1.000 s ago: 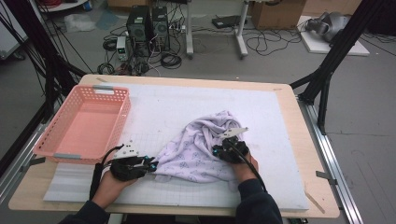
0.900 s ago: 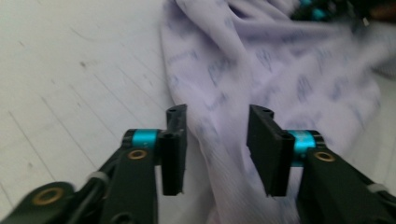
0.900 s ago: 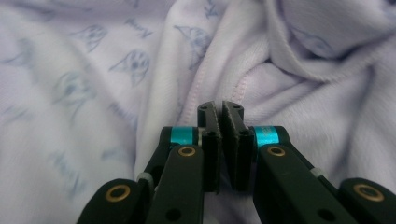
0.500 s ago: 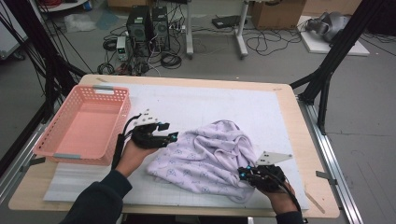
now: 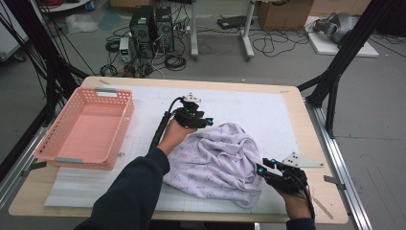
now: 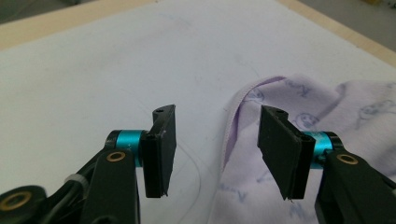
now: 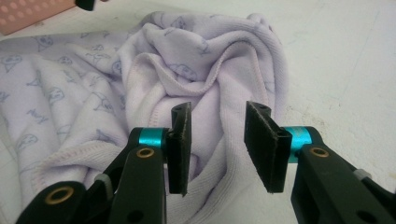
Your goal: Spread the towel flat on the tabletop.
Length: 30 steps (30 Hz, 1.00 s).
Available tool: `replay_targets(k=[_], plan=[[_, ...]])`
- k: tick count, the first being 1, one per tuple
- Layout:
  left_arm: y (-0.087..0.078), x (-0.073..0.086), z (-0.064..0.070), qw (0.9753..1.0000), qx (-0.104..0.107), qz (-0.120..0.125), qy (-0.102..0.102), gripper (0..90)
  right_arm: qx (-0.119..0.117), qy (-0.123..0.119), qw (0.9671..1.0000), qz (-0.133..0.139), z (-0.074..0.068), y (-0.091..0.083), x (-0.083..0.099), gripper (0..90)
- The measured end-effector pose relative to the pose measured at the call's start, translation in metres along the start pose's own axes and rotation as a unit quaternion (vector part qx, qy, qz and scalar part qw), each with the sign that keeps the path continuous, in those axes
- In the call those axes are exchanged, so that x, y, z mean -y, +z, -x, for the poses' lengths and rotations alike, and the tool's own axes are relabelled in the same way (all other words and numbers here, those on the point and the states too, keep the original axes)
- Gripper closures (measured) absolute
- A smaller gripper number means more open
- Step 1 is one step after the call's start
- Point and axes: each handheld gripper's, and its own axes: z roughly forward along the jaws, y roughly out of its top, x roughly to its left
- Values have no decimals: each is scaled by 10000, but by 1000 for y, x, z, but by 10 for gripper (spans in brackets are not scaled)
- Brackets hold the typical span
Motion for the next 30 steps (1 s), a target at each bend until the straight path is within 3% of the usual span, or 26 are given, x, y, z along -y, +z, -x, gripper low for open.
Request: replay_targets(k=[4,8,9,10,11,12,13,15,17,20,23,27,28,30], plan=[[26,4,8,9991,144,-371,155,489,59,-8,10000,10,3,-2,1,573],[44,13,21,9953,436,-765,397,454,122,75,9999,29,7,-5,4,551],[46,15,24,9942,429,-799,578,480,139,69,9999,16,7,-5,5,549],[46,16,27,9931,292,-813,788,493,157,61,9999,20,8,-5,5,547],[44,15,27,9929,201,-826,835,572,162,46,9999,19,8,-5,5,544],[41,14,24,9930,248,-874,761,720,170,34,9998,31,8,-5,6,543],[38,14,21,9937,238,-871,664,812,169,43,9998,29,8,-6,6,542],[29,17,14,9955,113,-764,541,833,179,37,9998,29,8,-5,5,542],[13,22,0,9992,18,-402,12,834,196,49,9998,10,7,-5,6,541],[-14,30,-18,9989,-274,-69,-369,836,235,64,9997,-36,8,-2,7,541],[-51,38,-36,9951,-764,288,-553,836,302,100,9995,-45,8,0,6,540],[-98,52,-53,9836,-1205,991,-906,835,410,109,9991,-59,7,7,-1,537],[-107,56,-56,9818,-1281,1059,-915,835,383,64,9992,-75,6,11,-4,536],[-119,63,-58,9808,-1360,1095,-870,835,289,-8,9995,-126,1,23,-13,534]])
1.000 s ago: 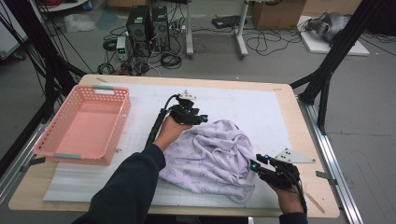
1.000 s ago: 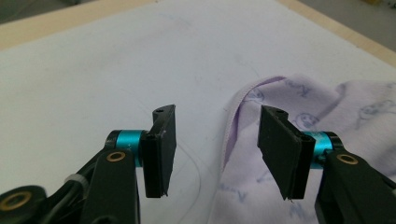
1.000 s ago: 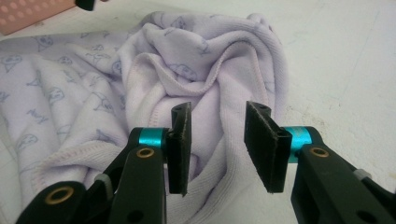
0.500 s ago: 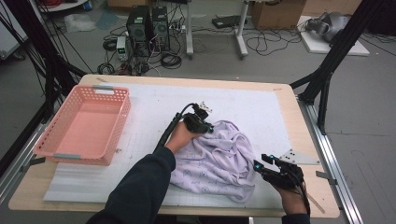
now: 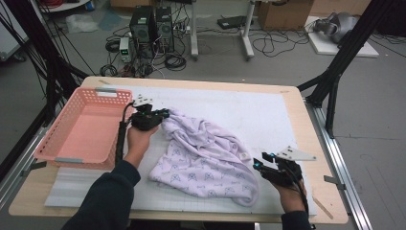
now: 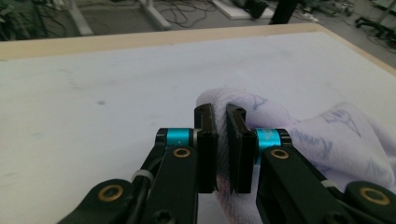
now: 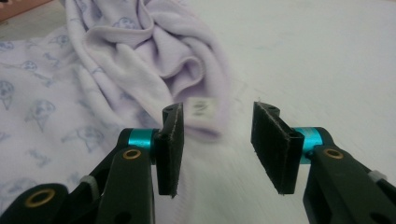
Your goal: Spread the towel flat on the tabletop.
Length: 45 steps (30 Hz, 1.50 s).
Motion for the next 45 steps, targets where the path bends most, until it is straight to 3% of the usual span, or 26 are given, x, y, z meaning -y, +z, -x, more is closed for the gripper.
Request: replay_targets(k=[6,7,9,11,12,14,15,16,17,19,20,21,23,24,26,27,29,33,37,39,43,45], plan=[[-17,10,1,9999,32,-55,105,834,-299,-323,9984,-350,-24,59,-31,536],[-19,12,1,9999,55,-53,123,834,-207,-426,9977,-489,-27,68,-34,535],[-23,14,1,9999,88,-45,141,834,423,-764,9933,-763,-28,83,-38,531],[-26,16,0,9998,127,-77,105,833,882,-657,9906,-809,-16,90,-40,514],[-27,16,0,9998,143,-101,132,833,913,-554,9904,-874,-8,93,-41,488],[-28,16,1,9996,190,-106,158,833,550,-369,9909,-1175,5,105,-40,479],[-29,16,2,9996,216,-78,161,833,394,-343,9907,-1260,8,108,-40,537],[-30,16,3,9996,247,-51,151,833,216,-405,9906,-1286,10,109,-42,672],[-30,17,4,9995,266,-32,144,833,40,-606,9888,-1366,11,111,-46,789],[-31,19,5,9995,286,-74,148,833,207,-1002,9840,-1459,12,115,-54,843],[-31,21,6,9994,305,-82,113,833,391,-1064,9839,-1381,16,117,-59,846],[-32,23,6,9994,315,-99,103,833,606,-953,9857,-1247,21,117,-63,847],[-33,28,7,9993,345,-139,63,833,1188,-540,9884,-782,37,118,-73,846],[-32,31,9,9991,372,-195,57,833,1356,-381,9881,-621,41,118,-76,846],[-28,38,14,9984,457,-307,91,833,1756,-107,9838,-334,48,119,-81,830],[-27,39,16,9983,448,-342,133,833,1749,46,9841,-293,50,121,-84,777],[-26,43,16,9980,470,-406,148,833,1680,121,9851,-349,48,124,-86,661],[-27,48,11,9982,462,-384,-5,831,1426,-52,9896,-164,31,115,-88,600],[-29,48,11,9981,478,-392,36,831,755,-287,9967,-66,5,110,-88,578],[-29,48,13,9983,467,-360,43,831,150,-260,9995,-85,-9,114,-87,559],[-30,48,14,9981,490,-371,46,831,-740,-101,9971,-162,-36,131,-84,529],[-32,47,15,9980,522,-339,54,831,-597,-284,9967,-464,-47,140,-81,600]])
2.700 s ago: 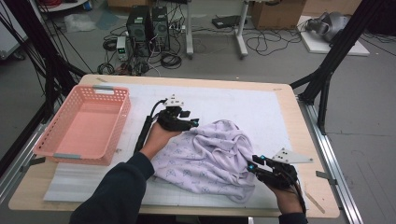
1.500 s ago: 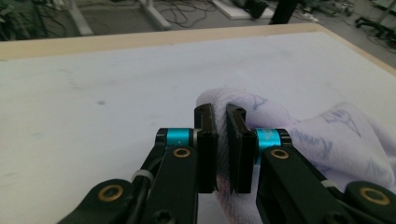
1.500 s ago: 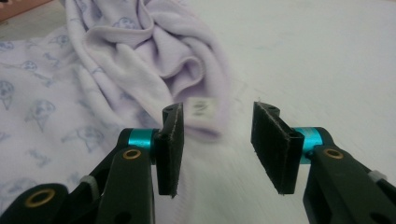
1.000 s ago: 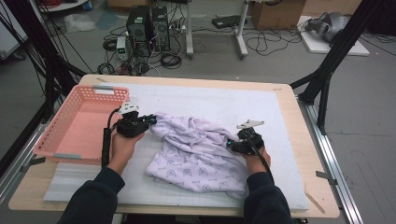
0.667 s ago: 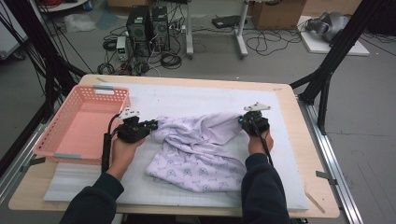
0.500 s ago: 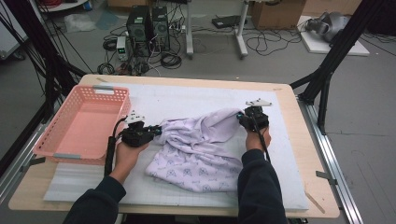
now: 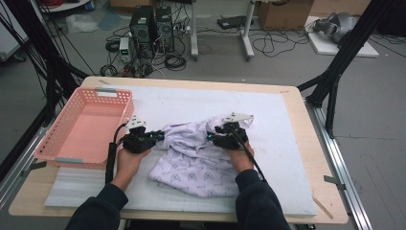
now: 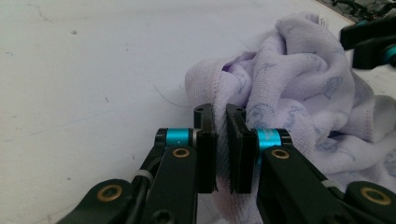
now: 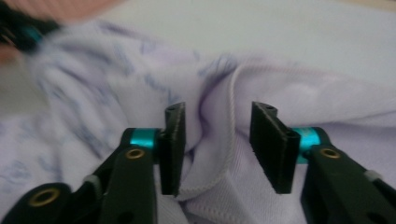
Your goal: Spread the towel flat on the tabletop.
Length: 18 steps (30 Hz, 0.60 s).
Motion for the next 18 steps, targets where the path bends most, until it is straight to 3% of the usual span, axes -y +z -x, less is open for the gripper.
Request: replay_targets(k=[2,4,7,11,13,15,18], plan=[[-2,0,1,10000,33,20,23,831,13,-153,9993,-349,-1,8,4,782],[-3,1,2,10000,14,57,6,829,49,-194,9983,-543,1,7,8,864],[-2,8,2,9999,115,-38,-51,827,227,-393,9985,-318,5,-17,18,870],[0,14,7,9985,446,-12,-316,811,477,-231,9984,-219,21,-66,42,871],[1,14,10,9985,457,4,-292,752,605,27,9981,-93,29,-95,56,871],[3,13,11,9979,537,40,-373,671,684,91,9976,24,33,-114,66,870],[6,11,13,9969,598,117,-491,518,788,91,9967,-190,34,-136,82,870]])
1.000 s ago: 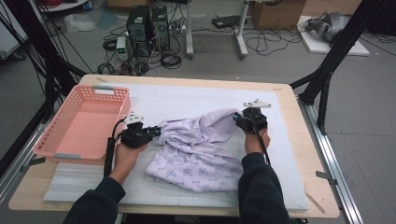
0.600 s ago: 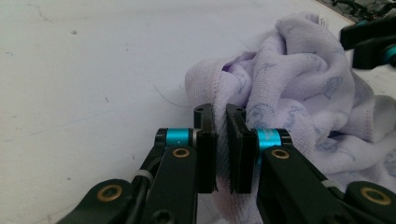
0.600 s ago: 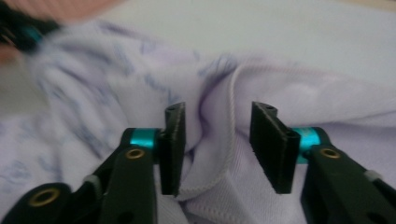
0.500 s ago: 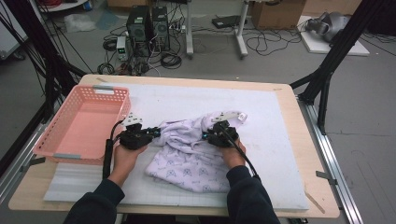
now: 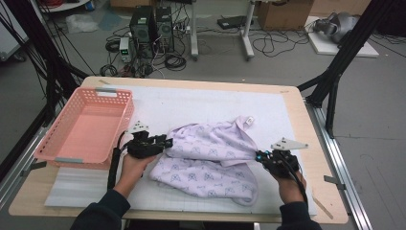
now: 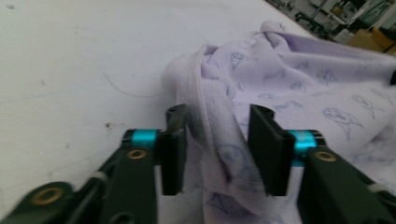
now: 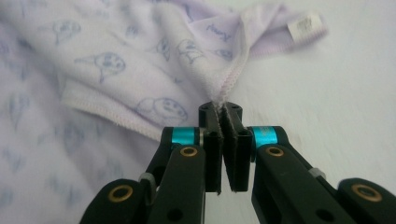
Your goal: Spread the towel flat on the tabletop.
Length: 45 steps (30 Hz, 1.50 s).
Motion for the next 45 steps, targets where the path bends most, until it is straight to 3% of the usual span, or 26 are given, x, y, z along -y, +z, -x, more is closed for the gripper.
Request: replay_targets(k=[2,4,6,8,10,11,14,16,21,25,27,28,30,32,34,35,36,39,41,43,44,45], plan=[[-1,-2,-1,9999,-89,86,-8,460,221,-203,9992,-271,-1,-10,9,871],[-4,-4,-4,9994,-214,249,-98,450,505,-254,9967,-592,1,-20,19,871],[-4,-8,-8,9994,-275,199,-90,443,577,6,9948,-843,9,-29,31,868],[-2,-13,-8,9995,-270,154,-13,443,659,78,9921,-1066,13,-34,39,853],[4,-20,-6,9997,-208,108,96,440,623,-2,9900,-1267,16,-37,41,730],[8,-26,-6,9997,-179,82,172,439,663,-97,9903,-1220,16,-37,40,677],[18,-40,-5,9996,-155,147,188,437,609,-5,9955,-730,15,-35,29,595],[29,-48,-5,9997,-106,138,148,439,582,-54,9973,-452,13,-29,19,573],[65,-61,1,9992,-22,-250,326,461,441,-13,9990,-74,8,-7,6,549],[95,-67,12,9969,33,-549,570,485,267,117,9995,114,4,4,6,530],[110,-68,17,9942,61,-775,740,492,202,129,9996,135,2,6,7,508],[119,-67,21,9915,79,-928,904,500,206,100,9996,151,1,7,7,494],[131,-65,26,9851,73,-1233,1199,522,186,113,9996,176,0,8,8,473],[141,-59,32,9769,83,-1457,1559,571,191,118,9995,216,1,8,9,461],[146,-53,38,9690,145,-1633,1850,623,195,163,9995,203,2,8,10,458],[146,-51,41,9659,77,-1659,1986,649,204,169,9994,206,3,7,11,457],[145,-51,42,9672,78,-1624,1952,676,205,206,9994,205,4,7,11,456],[139,-51,41,9654,127,-1671,1997,831,180,291,9991,239,4,6,12,451],[132,-51,37,9687,126,-1707,1796,849,155,279,9990,300,3,6,10,450],[118,-52,32,9754,-47,-1463,1648,857,136,275,9990,323,0,6,7,450],[114,-52,30,9776,-82,-1381,1585,858,147,260,9990,329,0,6,7,450],[104,-54,24,9829,-153,-1216,1372,859,142,237,9991,336,0,7,6,450]])
